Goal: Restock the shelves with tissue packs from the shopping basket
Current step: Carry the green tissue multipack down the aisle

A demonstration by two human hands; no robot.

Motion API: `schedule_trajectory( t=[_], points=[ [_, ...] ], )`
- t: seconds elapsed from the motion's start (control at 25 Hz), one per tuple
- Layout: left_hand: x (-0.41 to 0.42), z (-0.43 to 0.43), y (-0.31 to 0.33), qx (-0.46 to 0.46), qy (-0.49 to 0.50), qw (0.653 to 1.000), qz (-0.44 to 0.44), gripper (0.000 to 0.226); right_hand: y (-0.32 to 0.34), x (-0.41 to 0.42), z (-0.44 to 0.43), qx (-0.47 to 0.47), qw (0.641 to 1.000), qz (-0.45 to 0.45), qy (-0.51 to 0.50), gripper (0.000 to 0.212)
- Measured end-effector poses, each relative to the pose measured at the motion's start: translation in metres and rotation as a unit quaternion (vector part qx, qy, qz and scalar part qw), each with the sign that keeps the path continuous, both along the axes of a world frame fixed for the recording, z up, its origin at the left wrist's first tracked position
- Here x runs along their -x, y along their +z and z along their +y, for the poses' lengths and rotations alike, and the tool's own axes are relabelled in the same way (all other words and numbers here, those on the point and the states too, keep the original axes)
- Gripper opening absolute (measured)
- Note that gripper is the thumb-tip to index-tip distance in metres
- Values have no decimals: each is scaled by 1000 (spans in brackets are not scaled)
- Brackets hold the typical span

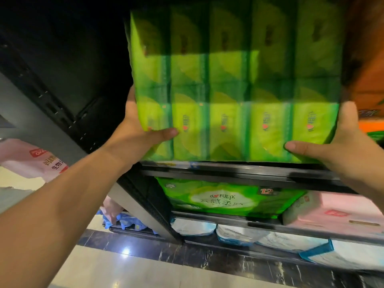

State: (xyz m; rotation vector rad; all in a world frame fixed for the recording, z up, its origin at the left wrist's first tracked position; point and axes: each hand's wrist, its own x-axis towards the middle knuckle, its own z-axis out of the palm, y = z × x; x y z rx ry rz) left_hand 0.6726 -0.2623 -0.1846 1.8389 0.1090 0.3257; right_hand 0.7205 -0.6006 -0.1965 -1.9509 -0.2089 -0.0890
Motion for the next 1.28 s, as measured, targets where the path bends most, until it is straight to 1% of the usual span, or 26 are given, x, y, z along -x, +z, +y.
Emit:
schedule_trajectory(
  t=[0.04,0.08,0.24,0.32,0.36,0.4,0.44,0.48,0.52,0.64,0.68,0.72,0.76,0.8,0.84,0.88,0.92,0.96,1.0,1.12,1.28],
  points=[
    [2,-1,-3,-2,-3,1000,11,105,-2,1,1,14,1000,7,7,66],
    [2,0,-4,-4,-6,1000,12,104,-2,2,2,10,1000,5,8,70],
    [-8,3,-7,-11,-11,1000,-11,101,-12,-13,5,42,998,-17,-32,102],
    [-16,4,-9,-26,6,999,-24,103,-14,-22,13,67,996,-34,-50,116],
    [-21,4,-11,-44,20,998,-32,105,-15,-27,17,76,995,-39,-60,120],
    [-27,5,-14,-64,38,996,-39,108,-16,-32,20,89,992,-39,-74,115],
    [-32,5,-16,-85,57,994,-39,110,-15,-35,25,101,991,-32,-85,101],
    [-38,5,-18,-104,79,991,-31,113,-14,-37,30,115,989,-23,-95,81],
    [-42,3,-18,-128,101,986,-17,117,-15,-42,34,127,987,-14,-101,68],
    [-43,-11,-14,-189,166,967,35,123,-15,-45,41,161,977,41,-133,70],
    [-40,-18,-11,-212,192,957,51,122,-12,-44,41,170,972,40,-155,67],
    [-36,-24,-7,-245,218,943,49,118,-10,-40,39,178,968,20,-176,65],
    [-30,-28,-4,-288,231,929,16,110,-8,-33,36,186,963,-17,-193,66],
    [-26,-32,-2,-335,223,915,-36,98,-8,-27,34,198,958,-61,-196,66],
    [-24,-36,-4,-383,192,900,-83,83,-6,-21,33,222,951,-100,-189,61],
    [-25,-39,-8,-436,154,880,-109,70,-6,-18,33,261,942,-126,-169,54],
    [-29,-41,-14,-489,116,857,-110,62,-8,-18,36,305,932,-141,-138,49],
    [-33,-44,-18,-532,93,835,-101,59,-9,-21,41,346,920,-148,-106,46],
    [-38,-45,-22,-558,88,820,-90,59,-8,-25,48,378,909,-154,-84,45],
    [-50,-44,-25,-584,99,802,-80,63,-10,-42,60,416,891,-171,-69,46],
    [-68,-37,-26,-623,83,777,-43,68,-16,-60,65,437,886,-148,-47,51]
  ],
)
